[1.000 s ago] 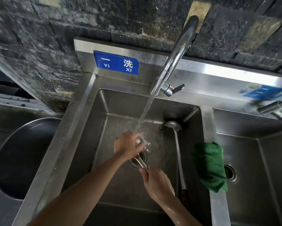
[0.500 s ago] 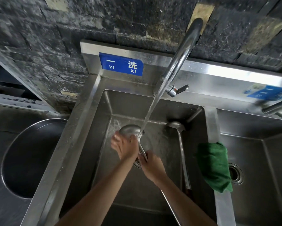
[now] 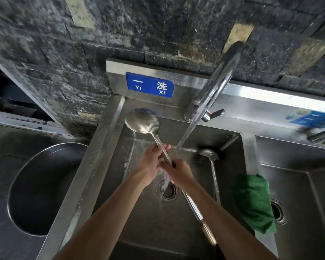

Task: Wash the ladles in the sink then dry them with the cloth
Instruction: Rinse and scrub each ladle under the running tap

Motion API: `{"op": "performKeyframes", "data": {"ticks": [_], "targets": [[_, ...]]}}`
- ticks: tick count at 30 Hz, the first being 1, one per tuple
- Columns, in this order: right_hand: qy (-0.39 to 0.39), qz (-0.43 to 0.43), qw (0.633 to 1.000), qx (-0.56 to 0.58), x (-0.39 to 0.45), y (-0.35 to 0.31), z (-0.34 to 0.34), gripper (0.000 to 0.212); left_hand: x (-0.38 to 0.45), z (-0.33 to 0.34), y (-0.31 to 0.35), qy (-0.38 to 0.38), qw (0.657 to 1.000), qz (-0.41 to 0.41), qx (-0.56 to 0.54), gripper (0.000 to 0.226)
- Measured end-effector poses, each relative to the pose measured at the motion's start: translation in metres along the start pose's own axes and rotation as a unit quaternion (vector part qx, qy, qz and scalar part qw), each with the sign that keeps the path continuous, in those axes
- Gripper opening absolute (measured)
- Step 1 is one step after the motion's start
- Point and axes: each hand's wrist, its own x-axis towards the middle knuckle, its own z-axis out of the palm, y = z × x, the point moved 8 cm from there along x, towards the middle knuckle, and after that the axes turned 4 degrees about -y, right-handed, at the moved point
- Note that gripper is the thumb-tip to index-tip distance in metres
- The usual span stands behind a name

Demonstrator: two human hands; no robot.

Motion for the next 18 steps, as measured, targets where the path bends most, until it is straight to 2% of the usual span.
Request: {"op": "performKeyframes", "data": {"ticks": [3, 6, 10, 13, 18], "targets": [[0.007, 0.037, 0.999, 0.004, -0.01, 0.028, -0.002, 0.036, -0.001, 0.003, 0.024, -0.021, 0.999, 0.034, -0.009, 0.027], [0.03, 0.068, 0.997, -0.011, -0.01, 0.036, -0.011, 0.027, -0.007, 0.014, 0.035, -0.043, 0.996, 0.073, 0.028, 0.027], [0.079, 0.094, 0.992, -0.033, 0.0, 0.015, -0.026, 0.029, -0.014, 0.035, 0.032, -0.07, 0.984, 0.088, 0.139, 0.033], [0.108, 0.076, 0.99, -0.056, -0.003, -0.011, -0.037, 0.014, -0.015, 0.044, 0.019, -0.093, 0.969, 0.046, 0.223, 0.037], [0.089, 0.027, 0.995, -0.046, -0.006, -0.029, -0.03, 0.015, -0.017, 0.028, 0.028, -0.045, 0.978, 0.078, 0.188, 0.025]]}}
